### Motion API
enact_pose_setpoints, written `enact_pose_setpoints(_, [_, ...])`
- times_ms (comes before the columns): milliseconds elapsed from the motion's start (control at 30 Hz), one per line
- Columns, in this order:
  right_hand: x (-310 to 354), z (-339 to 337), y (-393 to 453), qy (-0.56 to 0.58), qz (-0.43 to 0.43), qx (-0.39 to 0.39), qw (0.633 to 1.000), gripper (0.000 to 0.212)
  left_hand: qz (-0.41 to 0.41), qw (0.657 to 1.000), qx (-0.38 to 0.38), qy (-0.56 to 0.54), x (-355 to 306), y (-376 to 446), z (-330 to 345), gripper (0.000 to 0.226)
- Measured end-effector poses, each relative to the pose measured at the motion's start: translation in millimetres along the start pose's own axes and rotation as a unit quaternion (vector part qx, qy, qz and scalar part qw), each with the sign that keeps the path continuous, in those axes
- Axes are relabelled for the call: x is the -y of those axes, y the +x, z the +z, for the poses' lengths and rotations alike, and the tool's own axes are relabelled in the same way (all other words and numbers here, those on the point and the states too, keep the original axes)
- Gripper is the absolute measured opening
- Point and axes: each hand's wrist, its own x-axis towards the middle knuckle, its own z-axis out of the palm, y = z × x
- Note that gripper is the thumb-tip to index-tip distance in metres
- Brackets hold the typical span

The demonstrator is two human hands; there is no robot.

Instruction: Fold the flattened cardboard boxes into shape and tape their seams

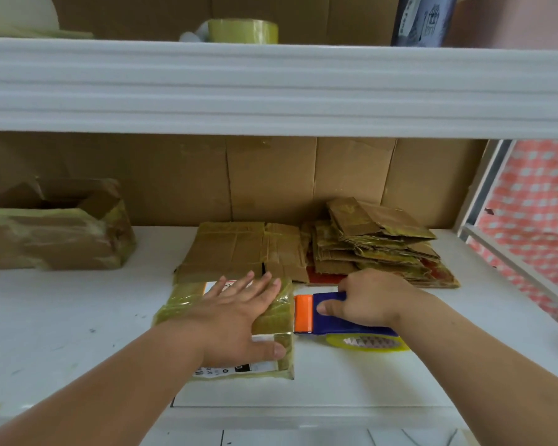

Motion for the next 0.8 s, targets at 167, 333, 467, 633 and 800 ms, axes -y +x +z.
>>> enact_pose_setpoints(167, [4.5, -5.2, 11.6, 0.012, 0.026, 0.03, 0.999, 0.053, 0.001, 1.0, -0.005, 0.0, -0.7, -0.7, 1.4, 0.098])
enact_pose_setpoints(333, [8.7, -7.0, 12.6, 0.031, 0.065, 0.066, 0.995, 0.048, 0.002, 1.0, -0.018, -0.002, -0.7, -3.0, 1.5, 0.098])
enact_pose_setpoints(467, [5.5, 0.0, 6.6, -0.037, 0.076, -0.008, 0.996, 0.054, 0.004, 1.0, -0.025, -0.01, 0.2, -5.7, 3.2, 0.098])
enact_pose_setpoints(633, [-8.1, 13.4, -4.7, -0.052, 0.063, -0.196, 0.977, 0.054, -0.006, 0.999, -0.023, -0.041, -3.6, -10.1, -0.6, 0.105])
enact_pose_setpoints(800, [-22.6, 64.8, -10.6, -0.091, 0.067, -0.11, 0.987, 0.049, -0.051, 0.994, -0.017, -0.099, -8.8, -18.2, -3.8, 0.102])
